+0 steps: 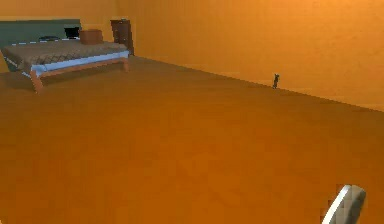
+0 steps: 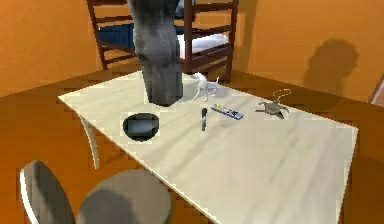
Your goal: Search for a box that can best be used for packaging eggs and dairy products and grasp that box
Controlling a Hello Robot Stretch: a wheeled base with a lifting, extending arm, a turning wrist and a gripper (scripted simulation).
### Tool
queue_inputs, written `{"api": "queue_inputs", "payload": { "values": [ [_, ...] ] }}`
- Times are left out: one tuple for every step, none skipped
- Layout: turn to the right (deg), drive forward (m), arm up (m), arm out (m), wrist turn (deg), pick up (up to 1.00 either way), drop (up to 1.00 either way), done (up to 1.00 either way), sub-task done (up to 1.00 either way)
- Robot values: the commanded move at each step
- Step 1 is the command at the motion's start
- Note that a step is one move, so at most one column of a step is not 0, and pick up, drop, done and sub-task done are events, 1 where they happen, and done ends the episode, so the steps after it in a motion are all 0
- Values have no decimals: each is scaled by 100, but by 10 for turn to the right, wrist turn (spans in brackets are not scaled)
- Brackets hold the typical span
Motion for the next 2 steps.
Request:
{"api": "queue_inputs", "payload": {
  "values": [
    [0, 40, 0, 0, 0, 0, 0, 0, 0],
    [-120, 0, 0, 0, 0, 0, 0, 0, 0]
  ]
}}
